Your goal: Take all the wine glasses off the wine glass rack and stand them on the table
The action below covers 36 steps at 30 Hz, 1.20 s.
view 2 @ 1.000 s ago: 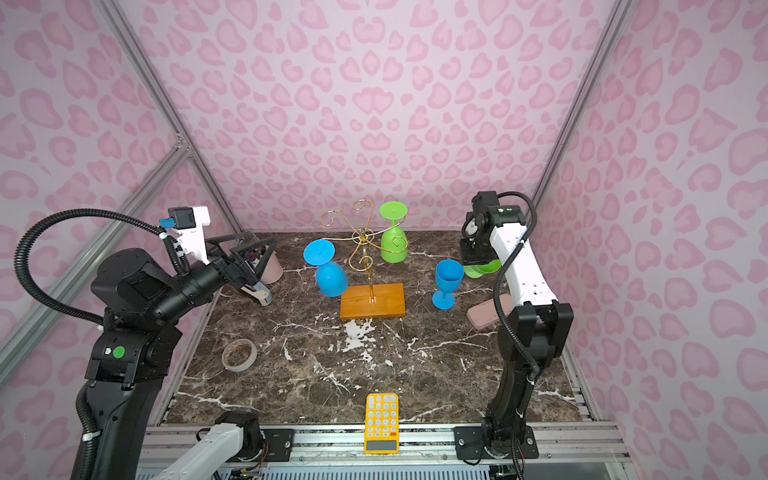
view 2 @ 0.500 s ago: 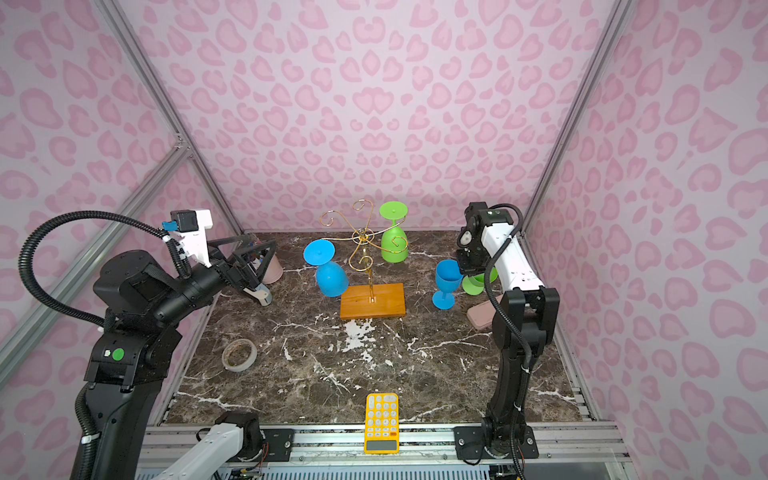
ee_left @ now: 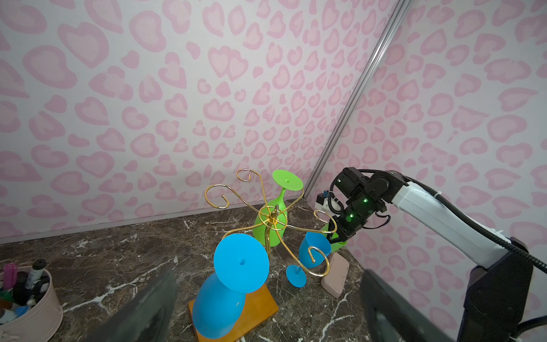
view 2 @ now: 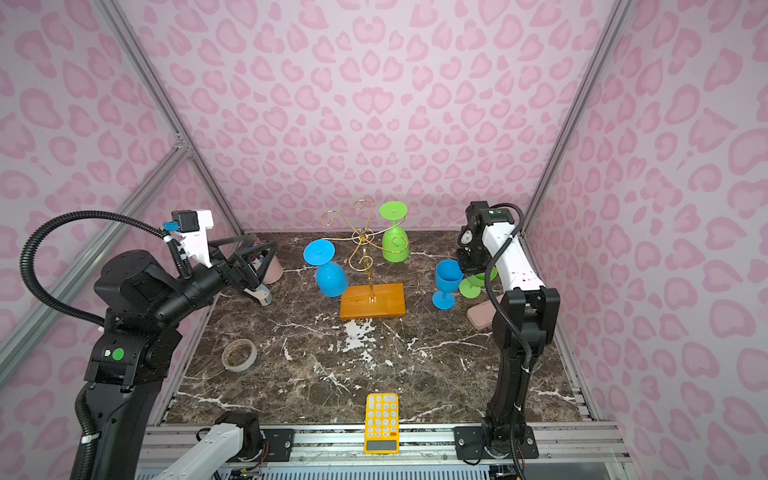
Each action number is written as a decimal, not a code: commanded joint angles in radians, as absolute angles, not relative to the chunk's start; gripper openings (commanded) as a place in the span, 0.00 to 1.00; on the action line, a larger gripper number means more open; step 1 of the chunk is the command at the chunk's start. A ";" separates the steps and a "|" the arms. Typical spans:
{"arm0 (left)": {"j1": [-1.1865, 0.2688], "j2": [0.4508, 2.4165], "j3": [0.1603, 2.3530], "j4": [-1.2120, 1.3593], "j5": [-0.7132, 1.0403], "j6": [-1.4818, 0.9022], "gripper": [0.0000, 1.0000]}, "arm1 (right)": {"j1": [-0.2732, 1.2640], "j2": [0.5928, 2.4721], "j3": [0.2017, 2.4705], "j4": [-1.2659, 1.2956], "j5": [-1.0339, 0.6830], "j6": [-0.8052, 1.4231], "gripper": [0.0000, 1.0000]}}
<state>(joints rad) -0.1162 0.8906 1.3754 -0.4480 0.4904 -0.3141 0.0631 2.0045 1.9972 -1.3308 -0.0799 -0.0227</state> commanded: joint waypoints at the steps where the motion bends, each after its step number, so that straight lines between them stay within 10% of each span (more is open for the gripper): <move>1: -0.116 0.890 1.384 -0.449 0.486 -0.302 0.97 | 0.063 2.009 2.012 -1.347 -0.091 -0.029 0.13; 24: -0.117 0.886 1.371 -0.451 0.453 -0.305 0.97 | 0.081 1.756 1.968 -1.180 -0.093 0.029 0.16; 36: -0.118 0.897 1.322 -0.457 0.447 -0.366 0.96 | 0.254 1.230 1.402 -0.554 -0.124 0.101 0.32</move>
